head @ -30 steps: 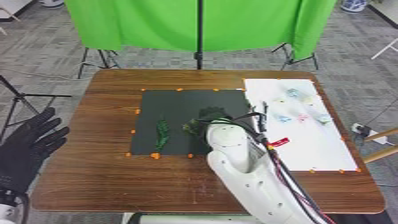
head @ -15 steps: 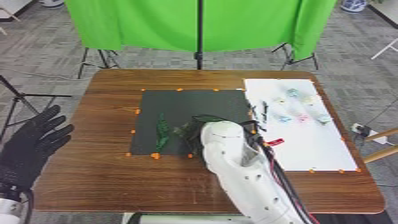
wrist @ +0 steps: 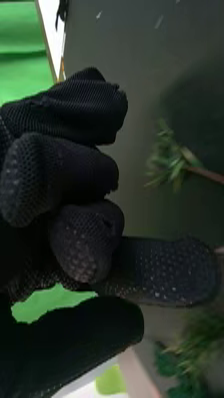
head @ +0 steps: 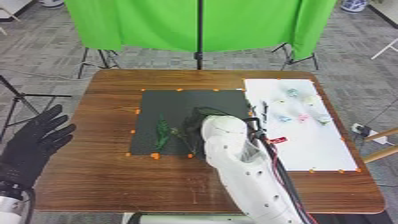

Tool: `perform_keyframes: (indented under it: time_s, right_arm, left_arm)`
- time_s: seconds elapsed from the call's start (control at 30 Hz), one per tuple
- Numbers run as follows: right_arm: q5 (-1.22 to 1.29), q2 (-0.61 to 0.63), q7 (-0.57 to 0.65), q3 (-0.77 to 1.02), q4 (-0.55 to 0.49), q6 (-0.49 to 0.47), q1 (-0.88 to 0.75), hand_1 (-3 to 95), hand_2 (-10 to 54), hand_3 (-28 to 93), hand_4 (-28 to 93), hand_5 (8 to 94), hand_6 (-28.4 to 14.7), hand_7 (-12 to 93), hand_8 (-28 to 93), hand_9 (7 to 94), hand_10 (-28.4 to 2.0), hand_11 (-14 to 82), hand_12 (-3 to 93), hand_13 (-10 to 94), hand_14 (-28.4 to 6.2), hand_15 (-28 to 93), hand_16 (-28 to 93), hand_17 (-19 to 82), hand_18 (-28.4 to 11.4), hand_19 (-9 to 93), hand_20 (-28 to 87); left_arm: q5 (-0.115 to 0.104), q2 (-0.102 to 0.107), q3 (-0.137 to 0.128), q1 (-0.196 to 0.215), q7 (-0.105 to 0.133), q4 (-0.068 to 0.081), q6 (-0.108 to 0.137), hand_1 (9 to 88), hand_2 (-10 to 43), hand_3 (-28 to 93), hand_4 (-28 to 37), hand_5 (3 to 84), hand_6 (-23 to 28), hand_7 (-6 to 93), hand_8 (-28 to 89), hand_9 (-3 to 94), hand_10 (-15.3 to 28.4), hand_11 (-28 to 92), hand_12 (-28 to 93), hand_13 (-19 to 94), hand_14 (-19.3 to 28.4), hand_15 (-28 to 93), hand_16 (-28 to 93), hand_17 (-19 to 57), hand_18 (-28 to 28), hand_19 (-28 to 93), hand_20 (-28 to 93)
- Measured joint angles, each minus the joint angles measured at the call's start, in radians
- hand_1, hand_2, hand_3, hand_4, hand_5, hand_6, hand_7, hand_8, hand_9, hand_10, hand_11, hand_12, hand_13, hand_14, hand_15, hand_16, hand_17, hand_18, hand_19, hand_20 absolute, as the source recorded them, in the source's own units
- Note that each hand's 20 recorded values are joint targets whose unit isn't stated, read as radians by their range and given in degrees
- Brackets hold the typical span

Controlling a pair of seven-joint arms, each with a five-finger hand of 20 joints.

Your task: Arrange flowers

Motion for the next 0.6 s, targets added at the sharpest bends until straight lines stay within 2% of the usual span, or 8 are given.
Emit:
perform_keyframes:
  time_s: [0.03, 0.1, 0.13, 0.23, 0.33, 0.4, 0.5, 0.6]
  right_arm:
    - [0.009, -0.001, 0.0, 0.006, -0.01, -0.002, -0.001, 14.0, 14.1, 76, -28, 93.7, 2.0, 42, -9, 93.7, -6.9, 63.2, 20.3, 93, -5.1, 78, 27, 61, -23.4, 93, 70]
    - [0.034, -0.001, -0.002, 0.021, -0.035, -0.004, -0.003, 14.8, 11.3, 76, -28, 87.1, 0.4, 37, -11, 93.3, -8.7, 48.4, 29.7, 85, -7.0, 77, 28, 53, -22.9, 93, 67]
    - [0.041, 0.0, -0.008, 0.028, -0.047, -0.003, -0.004, 15.1, 9.9, 77, -28, 85.1, 0.1, 36, -11, 92.4, -9.1, 46.3, 30.8, 83, -7.7, 76, 28, 51, -22.7, 93, 66]
    - [0.021, 0.024, -0.073, 0.037, -0.087, 0.042, -0.004, 14.7, 4.5, 75, -28, 83.1, 0.1, 36, -12, 91.0, -9.7, 45.1, 31.9, 82, -8.3, 76, 28, 49, -22.5, 93, 64]
    - [-0.043, 0.08, -0.146, 0.037, -0.104, 0.172, 0.007, 14.6, 0.9, 75, -28, 80.2, -0.4, 37, -12, 87.9, -10.3, 46.0, 32.5, 79, -8.9, 77, 28, 47, -22.2, 93, 63]
    - [-0.047, 0.138, -0.146, 0.035, -0.103, 0.234, 0.03, 14.9, -0.5, 75, -28, 77.6, -0.6, 38, -12, 85.9, -10.6, 46.5, 32.3, 77, -9.1, 77, 28, 45, -22.0, 93, 61]
    - [-0.028, 0.249, -0.132, 0.025, -0.087, 0.215, 0.088, 15.2, -6.0, 74, -28, 70.9, -1.4, 41, -13, 79.2, -11.9, 48.0, 32.2, 72, -9.8, 77, 27, 42, -21.8, 93, 58]
    - [-0.026, 0.359, -0.12, 0.008, -0.052, 0.121, 0.15, 16.3, -9.1, 72, -28, 70.3, -1.2, 45, -14, 78.8, -11.8, 48.3, 31.4, 72, -9.9, 77, 27, 42, -21.8, 93, 57]
  left_arm:
    - [0.0, 0.0, 0.0, 0.0, 0.0, 0.0, 0.0, 24.5, -7.1, 69, -28.1, 29.2, 0.6, 23.1, -11, 23.5, 10.0, 21, 15, 22, 13.6, 30, 1, -9.8, 23.0, 44, 6]
    - [0.0, 0.0, 0.0, 0.0, 0.001, 0.0, 0.0, 24.4, -7.1, 69, -28.0, 29.2, 0.6, 23.1, -11, 23.5, 10.0, 21, 15, 22, 13.7, 30, 1, -9.8, 23.0, 44, 6]
    - [0.0, -0.001, 0.0, 0.0, 0.003, 0.0, 0.0, 24.5, -7.1, 69, -28.0, 29.2, 0.6, 23.1, -11, 23.5, 10.0, 21, 15, 22, 13.7, 30, 1, -9.8, 23.0, 44, 6]
    - [0.0, -0.004, -0.001, 0.007, 0.012, -0.002, 0.001, 24.5, -6.9, 69, -28.0, 29.3, 0.6, 23.1, -11, 23.5, 10.0, 21, 15, 22, 13.6, 30, 1, -9.8, 23.0, 44, 6]
    - [0.0, -0.01, -0.005, 0.02, 0.024, -0.006, 0.002, 24.5, -6.9, 69, -28.1, 29.3, 0.6, 23.0, -11, 23.5, 10.0, 21, 15, 22, 13.7, 30, 1, -9.8, 23.0, 44, 6]
    - [0.0, -0.016, -0.008, 0.029, 0.031, -0.009, 0.003, 24.5, -6.9, 69, -28.1, 29.2, 0.6, 23.0, -11, 23.6, 10.0, 21, 15, 22, 13.6, 30, 1, -9.8, 23.0, 44, 6]
    - [0.0, -0.026, -0.015, 0.04, 0.035, -0.013, 0.003, 24.4, -6.9, 69, -28.1, 29.4, 0.7, 22.9, -11, 23.6, 10.1, 21, 15, 22, 13.7, 30, 1, -9.9, 23.1, 44, 6]
    - [0.0, -0.035, -0.018, 0.044, 0.036, -0.013, 0.002, 24.3, -7.0, 69, -28.2, 29.4, 0.7, 22.9, -11, 23.7, 10.2, 21, 15, 22, 13.8, 30, 1, -9.9, 23.1, 44, 6]
